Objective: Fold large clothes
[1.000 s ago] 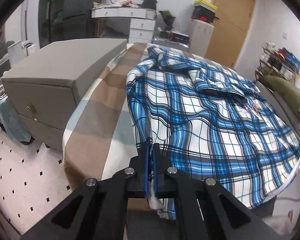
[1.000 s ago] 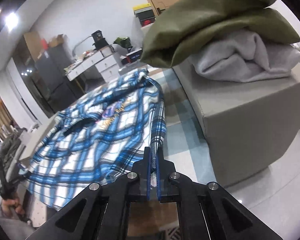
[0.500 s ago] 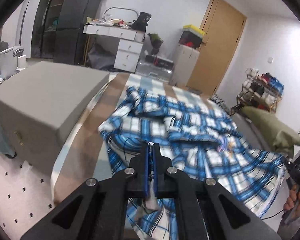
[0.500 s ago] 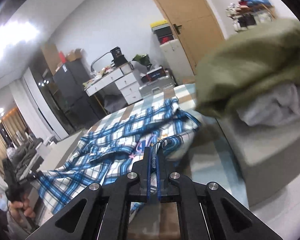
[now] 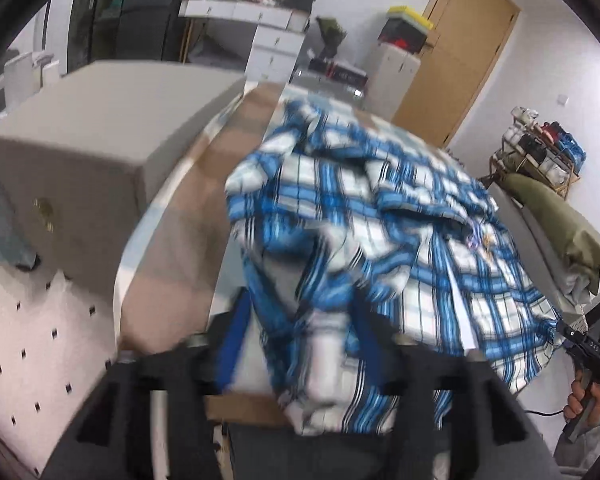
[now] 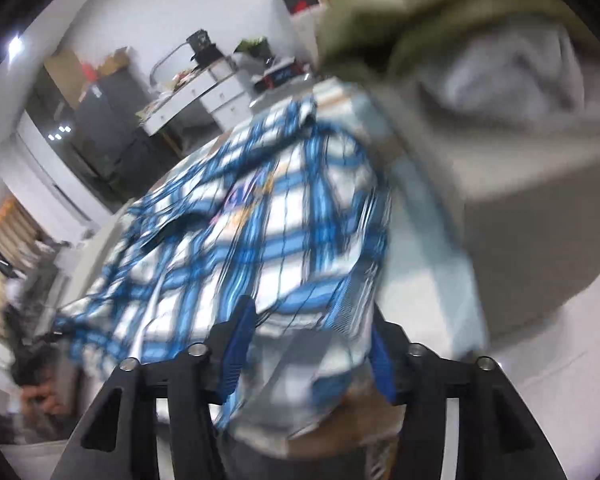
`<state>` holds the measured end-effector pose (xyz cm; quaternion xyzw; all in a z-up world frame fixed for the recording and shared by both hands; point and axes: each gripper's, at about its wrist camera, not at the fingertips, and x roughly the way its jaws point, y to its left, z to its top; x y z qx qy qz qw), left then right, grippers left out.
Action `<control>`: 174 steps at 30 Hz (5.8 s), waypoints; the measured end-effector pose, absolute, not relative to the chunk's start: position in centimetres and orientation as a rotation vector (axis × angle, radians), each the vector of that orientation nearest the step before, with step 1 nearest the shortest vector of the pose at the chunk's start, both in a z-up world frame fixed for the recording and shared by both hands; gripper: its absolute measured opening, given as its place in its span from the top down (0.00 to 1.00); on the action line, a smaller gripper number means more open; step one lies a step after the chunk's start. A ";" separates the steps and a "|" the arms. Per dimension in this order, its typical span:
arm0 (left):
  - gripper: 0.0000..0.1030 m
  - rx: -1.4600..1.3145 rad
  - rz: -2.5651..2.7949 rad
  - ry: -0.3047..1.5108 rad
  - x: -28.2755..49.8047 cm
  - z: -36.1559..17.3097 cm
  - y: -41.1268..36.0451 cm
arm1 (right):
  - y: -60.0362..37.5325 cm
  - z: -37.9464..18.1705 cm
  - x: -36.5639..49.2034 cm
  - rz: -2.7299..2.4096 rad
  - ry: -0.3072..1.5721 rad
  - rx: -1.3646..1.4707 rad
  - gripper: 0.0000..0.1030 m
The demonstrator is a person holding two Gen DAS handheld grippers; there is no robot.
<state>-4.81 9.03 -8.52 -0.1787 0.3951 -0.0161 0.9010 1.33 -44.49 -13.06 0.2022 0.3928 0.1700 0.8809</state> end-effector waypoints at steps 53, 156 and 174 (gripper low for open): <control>1.00 -0.563 -0.116 0.485 14.3 2.4 11.0 | -37.9 0.5 20.5 0.190 0.568 0.459 0.97; 1.00 -0.298 0.181 0.779 21.2 -6.2 11.7 | -36.4 -9.6 15.5 0.153 0.771 0.304 0.35; 0.43 -0.353 0.228 0.880 16.7 -8.6 13.4 | -36.7 -10.3 23.4 0.068 0.789 0.239 0.96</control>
